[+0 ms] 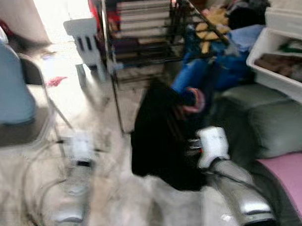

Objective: Hang hanger

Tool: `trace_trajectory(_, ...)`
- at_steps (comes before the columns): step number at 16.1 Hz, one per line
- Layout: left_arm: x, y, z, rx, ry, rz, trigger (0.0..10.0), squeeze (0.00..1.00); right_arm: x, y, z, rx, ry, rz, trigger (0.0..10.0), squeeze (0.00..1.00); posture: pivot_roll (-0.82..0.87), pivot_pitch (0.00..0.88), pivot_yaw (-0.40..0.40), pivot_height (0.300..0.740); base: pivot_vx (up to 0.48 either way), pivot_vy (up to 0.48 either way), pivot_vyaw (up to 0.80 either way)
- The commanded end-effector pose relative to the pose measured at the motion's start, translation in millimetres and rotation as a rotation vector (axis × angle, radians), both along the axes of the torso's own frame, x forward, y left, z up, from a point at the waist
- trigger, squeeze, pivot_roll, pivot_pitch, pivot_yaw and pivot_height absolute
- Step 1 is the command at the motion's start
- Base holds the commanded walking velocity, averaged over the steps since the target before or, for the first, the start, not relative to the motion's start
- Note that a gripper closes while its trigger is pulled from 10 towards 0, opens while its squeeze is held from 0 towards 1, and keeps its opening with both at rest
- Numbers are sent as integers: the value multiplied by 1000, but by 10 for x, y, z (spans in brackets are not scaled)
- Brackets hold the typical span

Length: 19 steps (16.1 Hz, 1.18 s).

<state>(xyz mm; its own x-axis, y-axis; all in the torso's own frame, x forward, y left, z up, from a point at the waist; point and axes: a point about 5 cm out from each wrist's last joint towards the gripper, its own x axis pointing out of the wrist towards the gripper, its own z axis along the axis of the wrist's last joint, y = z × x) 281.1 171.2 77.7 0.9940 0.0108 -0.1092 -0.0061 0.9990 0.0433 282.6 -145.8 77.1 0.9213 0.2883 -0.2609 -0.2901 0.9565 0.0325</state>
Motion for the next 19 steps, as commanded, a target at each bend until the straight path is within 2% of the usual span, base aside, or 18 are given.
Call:
trace_trajectory(1,8,110,50,-2,-16,22,10000,0,80,79,159,21,-72,2,10000,0,-83,0,5,740,469,0,0)
trace_trajectory(10,10,71,23,-2,13,2,10000,0,60,158,61,10,1,48,10000,0,-78,0,2,740,433,0,0)
trace_trajectory(12,17,29,4,-33,36,-8,10000,0,59,172,47,7,19,66,10000,0,-78,0,1,740,334,334,0)
trace_trajectory(19,19,27,-18,-34,57,-11,10000,0,65,184,27,-3,37,73,10000,0,-76,0,-2,740,182,428,0)
